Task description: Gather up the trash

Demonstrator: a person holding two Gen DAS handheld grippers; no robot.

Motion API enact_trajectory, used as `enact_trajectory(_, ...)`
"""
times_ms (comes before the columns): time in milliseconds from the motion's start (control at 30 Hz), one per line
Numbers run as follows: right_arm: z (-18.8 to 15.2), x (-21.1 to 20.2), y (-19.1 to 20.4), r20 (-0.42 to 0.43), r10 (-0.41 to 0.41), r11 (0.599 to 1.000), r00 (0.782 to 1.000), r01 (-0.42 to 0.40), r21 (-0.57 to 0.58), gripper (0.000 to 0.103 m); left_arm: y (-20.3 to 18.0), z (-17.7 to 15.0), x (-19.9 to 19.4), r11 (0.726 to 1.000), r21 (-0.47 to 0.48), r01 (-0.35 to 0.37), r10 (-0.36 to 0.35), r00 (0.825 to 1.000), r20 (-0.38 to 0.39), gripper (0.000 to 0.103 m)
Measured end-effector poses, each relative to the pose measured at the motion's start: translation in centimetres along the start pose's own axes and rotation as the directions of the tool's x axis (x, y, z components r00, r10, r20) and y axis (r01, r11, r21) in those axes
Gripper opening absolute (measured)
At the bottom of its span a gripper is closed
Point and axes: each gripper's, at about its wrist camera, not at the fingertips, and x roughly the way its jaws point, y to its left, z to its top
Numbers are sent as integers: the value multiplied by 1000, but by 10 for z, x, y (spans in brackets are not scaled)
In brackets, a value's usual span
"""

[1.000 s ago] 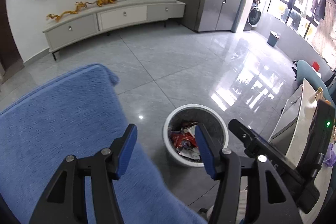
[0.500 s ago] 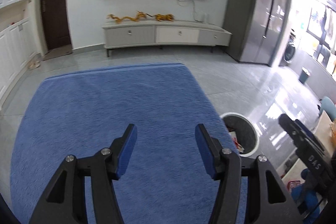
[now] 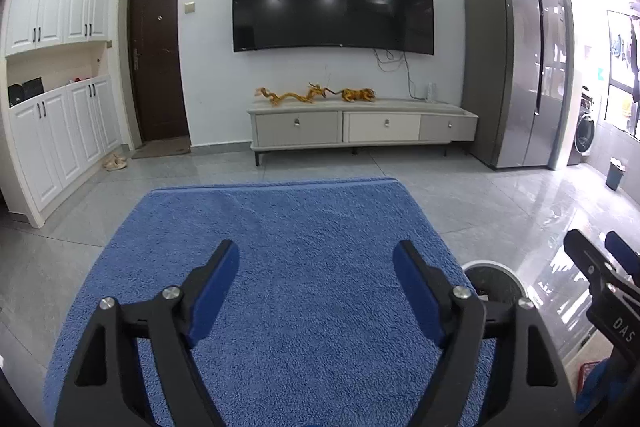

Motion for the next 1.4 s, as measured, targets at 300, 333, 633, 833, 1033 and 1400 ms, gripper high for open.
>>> enact_trajectory(300,-6,-1,-5,53,-26,1000,998,26,-9,103,-5,-3,3,999,-15,-32,32,999,36,92)
enact_trajectory(333,-6,-1,-8,54,-27,1000,998,27,-7,103,-6,-3,2,999,-12,-37,38,999,37,92)
enact_trajectory(633,-13,-1,-14,69,-49,999,996,50,-7,103,-13,-10,6,999,-31,-29,30,999,28,93)
enact_trajectory(833,-14,-3,-13,77,-59,998,995,59,-7,103,-11,-14,7,999,-34,-35,36,999,36,93)
enact_trajectory(1033,-12,-5,-11,92,-62,998,994,63,-15,103,-9,-15,6,998,-45,-38,40,998,43,93)
enact_trajectory(1400,-12,-6,-4,93,-54,998,994,57,-33,103,-5,-18,4,998,-50,-37,39,998,41,93)
